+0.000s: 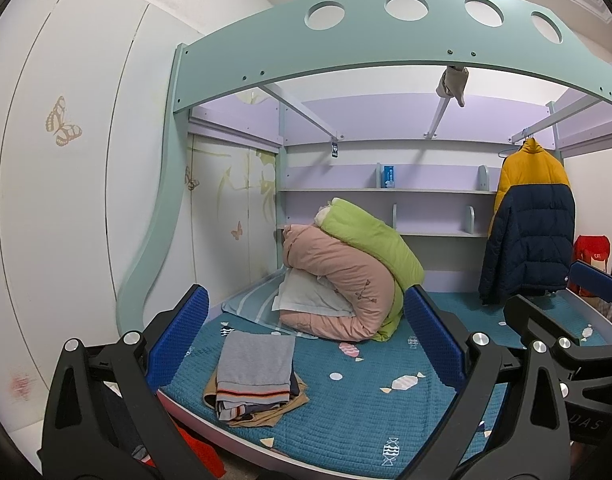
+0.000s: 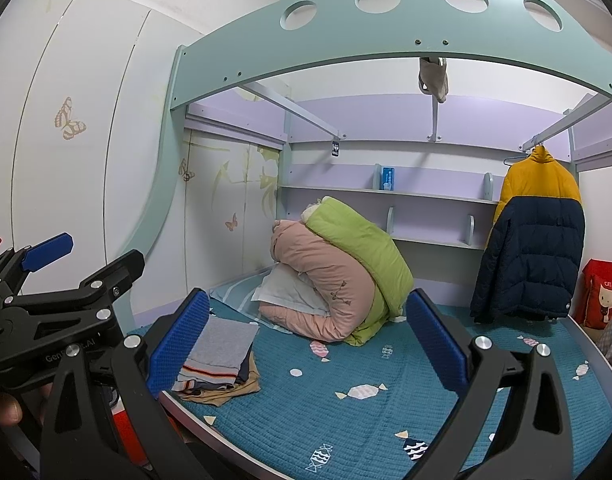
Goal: Fold large clothes
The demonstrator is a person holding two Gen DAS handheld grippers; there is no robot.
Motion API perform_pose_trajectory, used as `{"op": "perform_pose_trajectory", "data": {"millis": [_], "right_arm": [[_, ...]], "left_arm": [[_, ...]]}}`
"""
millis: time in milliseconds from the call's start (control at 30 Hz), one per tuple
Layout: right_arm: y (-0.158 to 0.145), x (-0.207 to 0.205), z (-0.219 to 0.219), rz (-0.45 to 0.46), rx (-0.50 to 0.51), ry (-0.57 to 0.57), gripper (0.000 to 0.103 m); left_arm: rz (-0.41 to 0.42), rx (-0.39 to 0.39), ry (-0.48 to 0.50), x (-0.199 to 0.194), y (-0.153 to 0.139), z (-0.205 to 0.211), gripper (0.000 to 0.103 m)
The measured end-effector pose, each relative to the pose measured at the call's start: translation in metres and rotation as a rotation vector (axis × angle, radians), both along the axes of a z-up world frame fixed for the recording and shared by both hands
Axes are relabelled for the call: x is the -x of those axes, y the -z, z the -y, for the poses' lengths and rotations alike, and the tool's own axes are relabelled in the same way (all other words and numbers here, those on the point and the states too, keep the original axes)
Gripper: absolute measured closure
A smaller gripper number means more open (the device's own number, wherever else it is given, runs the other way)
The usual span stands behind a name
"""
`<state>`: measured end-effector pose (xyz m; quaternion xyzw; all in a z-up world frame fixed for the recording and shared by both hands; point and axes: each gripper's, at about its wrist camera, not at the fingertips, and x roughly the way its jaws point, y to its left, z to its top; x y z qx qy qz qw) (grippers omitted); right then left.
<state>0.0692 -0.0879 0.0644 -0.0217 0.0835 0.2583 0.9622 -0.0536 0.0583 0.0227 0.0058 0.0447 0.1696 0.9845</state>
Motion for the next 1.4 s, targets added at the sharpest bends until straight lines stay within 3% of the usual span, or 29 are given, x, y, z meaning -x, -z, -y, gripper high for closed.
{"op": "perform_pose_trajectory", "data": {"millis": [1400], "right_arm": [[0.0053, 0.0021, -0.004, -0.007, 0.008, 0.017, 0.008]], "left_arm": [[-0.003, 0.002, 0.011, -0.0026, 0.002, -0.0033, 0.005]]}}
